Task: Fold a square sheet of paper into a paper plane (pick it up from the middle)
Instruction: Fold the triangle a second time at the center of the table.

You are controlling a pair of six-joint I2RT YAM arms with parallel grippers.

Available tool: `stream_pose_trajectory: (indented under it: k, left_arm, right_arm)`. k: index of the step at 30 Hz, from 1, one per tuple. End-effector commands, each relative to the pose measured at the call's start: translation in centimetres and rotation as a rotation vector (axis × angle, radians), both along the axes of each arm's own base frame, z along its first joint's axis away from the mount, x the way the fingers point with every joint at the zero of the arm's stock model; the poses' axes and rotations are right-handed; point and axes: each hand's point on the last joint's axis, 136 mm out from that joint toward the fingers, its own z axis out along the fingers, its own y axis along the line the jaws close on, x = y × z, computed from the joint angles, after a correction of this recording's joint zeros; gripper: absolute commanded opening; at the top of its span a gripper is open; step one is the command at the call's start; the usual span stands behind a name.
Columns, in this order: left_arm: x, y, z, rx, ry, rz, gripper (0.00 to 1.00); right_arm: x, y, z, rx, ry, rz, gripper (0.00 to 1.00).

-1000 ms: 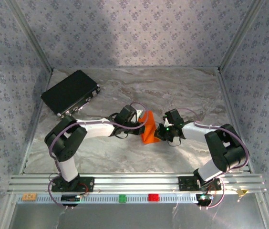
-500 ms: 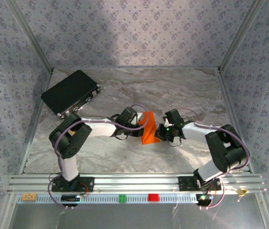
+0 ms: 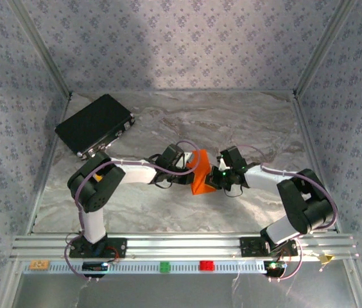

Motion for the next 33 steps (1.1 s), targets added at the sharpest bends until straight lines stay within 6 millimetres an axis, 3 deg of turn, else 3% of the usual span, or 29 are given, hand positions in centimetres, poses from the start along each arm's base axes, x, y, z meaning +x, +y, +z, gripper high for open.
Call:
stream_pose_trajectory:
  k: [1, 8, 33]
  left_arm:
    - [0.2, -0.4, 0.7, -0.031, -0.002, -0.005, 0.0]
    - [0.8, -0.2, 1.6, 0.002, -0.047, -0.01, 0.0]
    - [1.7, 0.0, 1.7, 0.04, -0.081, -0.005, 0.0]
  right_arm:
    - [-0.4, -0.3, -1.1, -0.033, 0.046, -0.018, 0.05]
    - [-1.4, -1.8, -2.9, -0.119, 0.087, -0.02, 0.04]
    - [-1.3, -2.0, -2.9, -0.118, 0.085, -0.02, 0.04]
